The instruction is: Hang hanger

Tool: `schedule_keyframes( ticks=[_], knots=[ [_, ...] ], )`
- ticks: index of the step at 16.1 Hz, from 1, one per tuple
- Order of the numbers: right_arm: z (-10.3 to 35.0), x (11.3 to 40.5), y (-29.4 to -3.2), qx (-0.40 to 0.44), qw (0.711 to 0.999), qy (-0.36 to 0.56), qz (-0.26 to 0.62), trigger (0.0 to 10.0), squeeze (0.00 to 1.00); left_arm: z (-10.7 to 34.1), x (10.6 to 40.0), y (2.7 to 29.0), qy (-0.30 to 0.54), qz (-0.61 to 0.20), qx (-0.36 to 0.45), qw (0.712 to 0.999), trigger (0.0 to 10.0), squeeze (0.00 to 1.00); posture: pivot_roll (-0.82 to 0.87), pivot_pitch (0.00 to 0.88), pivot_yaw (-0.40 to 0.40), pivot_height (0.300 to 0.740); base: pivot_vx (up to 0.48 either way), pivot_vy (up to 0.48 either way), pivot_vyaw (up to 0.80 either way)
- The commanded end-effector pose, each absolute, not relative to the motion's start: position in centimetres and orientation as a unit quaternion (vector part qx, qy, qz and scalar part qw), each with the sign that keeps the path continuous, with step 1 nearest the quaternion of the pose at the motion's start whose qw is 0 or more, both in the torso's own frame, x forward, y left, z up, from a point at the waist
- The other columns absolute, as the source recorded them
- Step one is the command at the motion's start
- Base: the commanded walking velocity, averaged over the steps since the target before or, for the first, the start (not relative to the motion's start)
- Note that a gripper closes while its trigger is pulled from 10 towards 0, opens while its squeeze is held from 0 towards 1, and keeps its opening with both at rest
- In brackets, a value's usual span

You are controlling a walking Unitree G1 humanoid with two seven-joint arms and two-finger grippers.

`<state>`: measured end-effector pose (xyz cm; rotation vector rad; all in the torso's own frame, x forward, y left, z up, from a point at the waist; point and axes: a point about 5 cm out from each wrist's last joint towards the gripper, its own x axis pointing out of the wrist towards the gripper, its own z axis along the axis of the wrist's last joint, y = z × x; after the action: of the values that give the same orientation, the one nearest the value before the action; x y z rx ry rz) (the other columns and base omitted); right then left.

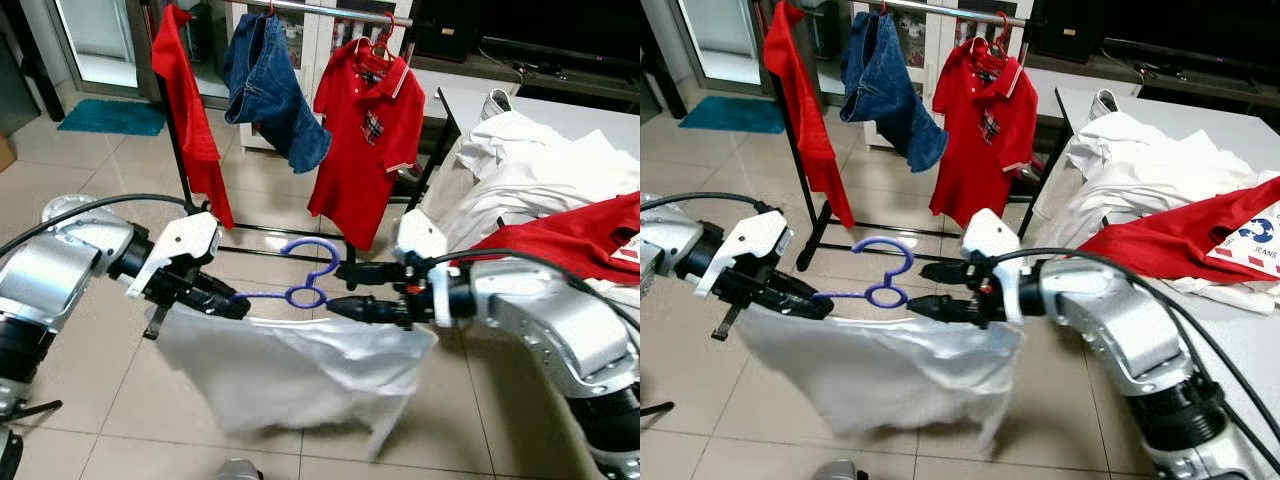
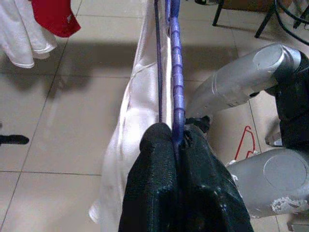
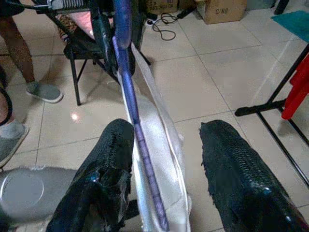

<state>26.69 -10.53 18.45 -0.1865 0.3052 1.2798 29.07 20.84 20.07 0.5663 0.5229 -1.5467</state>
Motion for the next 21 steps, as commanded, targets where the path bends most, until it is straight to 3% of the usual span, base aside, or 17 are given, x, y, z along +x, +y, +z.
schedule_keyframes(
  ticks=[1, 2, 3, 4, 17, 20, 21],
  knots=[
    [18.6, 26.9, -10.4, -0.089, 0.793, 0.143, 0.586, 10.0, 0.00, 20.9, 29.3, 20.3, 0.212, -0.686, 0.258, 0.646, 0.0, 0.00, 0.14, 0.000, -0.053, 0.740, 0.000, 0.000, 0.00],
    [18.6, 26.9, -10.2, -0.085, 0.792, 0.141, 0.588, 10.0, 0.00, 20.9, 29.3, 20.2, 0.210, -0.687, 0.257, 0.646, 0.0, 0.00, 0.14, 0.000, -0.053, 0.740, 0.000, 0.000, 0.00],
    [18.6, 26.8, -10.0, -0.077, 0.790, 0.141, 0.592, 4.2, 0.00, 20.8, 29.4, 20.2, 0.210, -0.687, 0.257, 0.647, 0.0, 0.00, 0.14, 0.000, -0.055, 0.740, 0.000, 0.000, 0.00],
    [18.5, 26.7, -9.7, -0.071, 0.788, 0.141, 0.595, 0.0, 0.00, 20.8, 29.4, 20.2, 0.209, -0.687, 0.258, 0.646, 0.0, 0.00, 0.14, 0.000, -0.056, 0.740, 0.000, 0.000, 0.00],
    [18.1, 26.5, -8.5, -0.025, 0.777, 0.148, 0.612, 0.0, 0.00, 21.5, 30.3, 19.5, 0.172, -0.680, 0.259, 0.665, 0.0, 0.00, 0.14, 0.000, -0.065, 0.740, 0.000, 0.000, 0.00],
    [18.2, 26.3, -8.8, -0.013, 0.768, 0.146, 0.623, 0.0, 0.00, 21.8, 30.9, 19.7, 0.142, -0.657, 0.270, 0.690, 0.2, 0.00, 0.14, 0.000, -0.069, 0.740, 0.000, 0.000, 0.00],
    [18.2, 26.3, -8.9, -0.011, 0.767, 0.145, 0.625, 0.0, 0.00, 22.1, 31.3, 19.6, 0.118, -0.651, 0.259, 0.704, 10.0, 0.00, 0.14, 0.000, -0.072, 0.740, 0.000, 0.000, 0.00]
  ],
)
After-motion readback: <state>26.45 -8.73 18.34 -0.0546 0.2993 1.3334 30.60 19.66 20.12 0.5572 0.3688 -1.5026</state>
